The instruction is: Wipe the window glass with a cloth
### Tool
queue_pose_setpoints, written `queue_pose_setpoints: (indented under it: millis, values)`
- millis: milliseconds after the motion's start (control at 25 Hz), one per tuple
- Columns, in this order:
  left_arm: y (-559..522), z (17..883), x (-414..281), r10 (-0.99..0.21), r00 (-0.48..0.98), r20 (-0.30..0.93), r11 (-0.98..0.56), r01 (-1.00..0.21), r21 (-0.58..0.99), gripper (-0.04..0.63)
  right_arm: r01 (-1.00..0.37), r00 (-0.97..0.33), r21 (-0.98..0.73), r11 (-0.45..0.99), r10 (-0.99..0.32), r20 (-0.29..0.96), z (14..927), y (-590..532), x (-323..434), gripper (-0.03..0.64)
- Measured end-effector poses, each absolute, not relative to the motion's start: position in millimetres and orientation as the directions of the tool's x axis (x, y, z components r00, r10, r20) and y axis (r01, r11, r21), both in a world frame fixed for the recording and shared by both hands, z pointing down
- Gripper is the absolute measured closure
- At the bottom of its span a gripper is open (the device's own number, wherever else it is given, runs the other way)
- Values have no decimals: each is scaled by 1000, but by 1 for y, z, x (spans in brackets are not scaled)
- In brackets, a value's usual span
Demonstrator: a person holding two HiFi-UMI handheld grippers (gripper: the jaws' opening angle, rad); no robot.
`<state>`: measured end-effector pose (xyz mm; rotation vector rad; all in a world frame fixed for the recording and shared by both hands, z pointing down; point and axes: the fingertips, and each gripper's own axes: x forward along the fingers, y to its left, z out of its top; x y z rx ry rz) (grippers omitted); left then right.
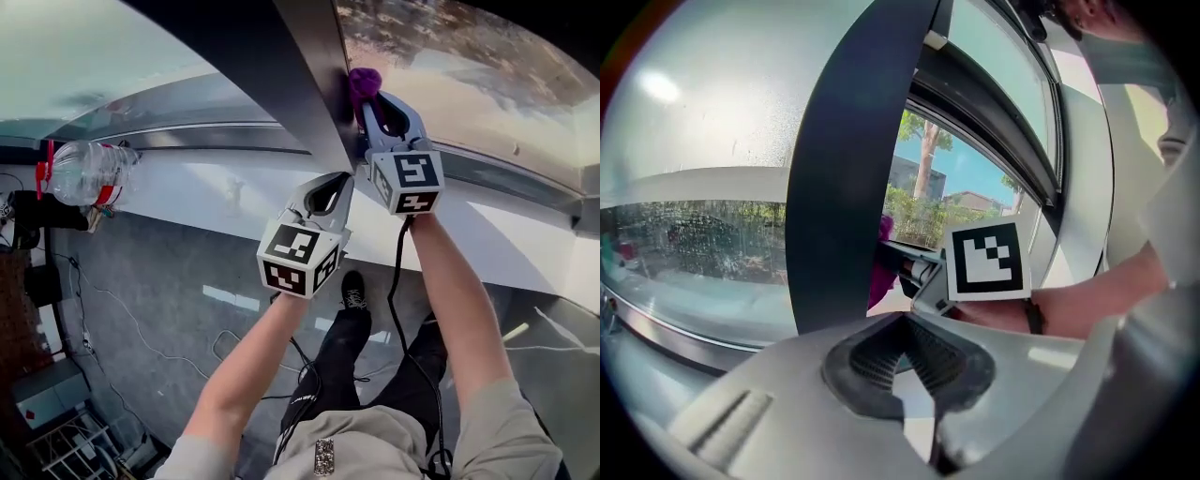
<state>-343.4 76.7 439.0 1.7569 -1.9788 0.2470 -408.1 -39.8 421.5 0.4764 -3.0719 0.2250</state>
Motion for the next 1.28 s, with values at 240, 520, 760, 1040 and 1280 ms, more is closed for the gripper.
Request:
queue_pose_setpoints:
  millis: [240, 520, 760, 1040, 1280]
  values:
    - [61, 447, -323, -892, -35, 450, 139, -970, 200, 594, -367, -930, -77, 927, -365, 42, 419, -60, -384, 554]
    - [13, 454, -261, -902, 38, 430, 71, -970, 234, 594, -477, -879, -74, 876, -475, 42, 423, -117, -297, 553]
    - [-38, 454, -206, -906, 92, 412, 15, -968, 249, 594, -586, -811, -68, 808, -582, 64, 428, -184, -199, 553]
    - [-105, 463, -118, -907, 169, 385, -63, -960, 273, 594, -720, -694, -44, 693, -717, 70, 434, -274, -59, 553]
    - [-152, 480, -52, -903, 222, 369, -117, -951, 287, 594, -840, -542, -19, 543, -835, 96, 450, -354, 60, 552]
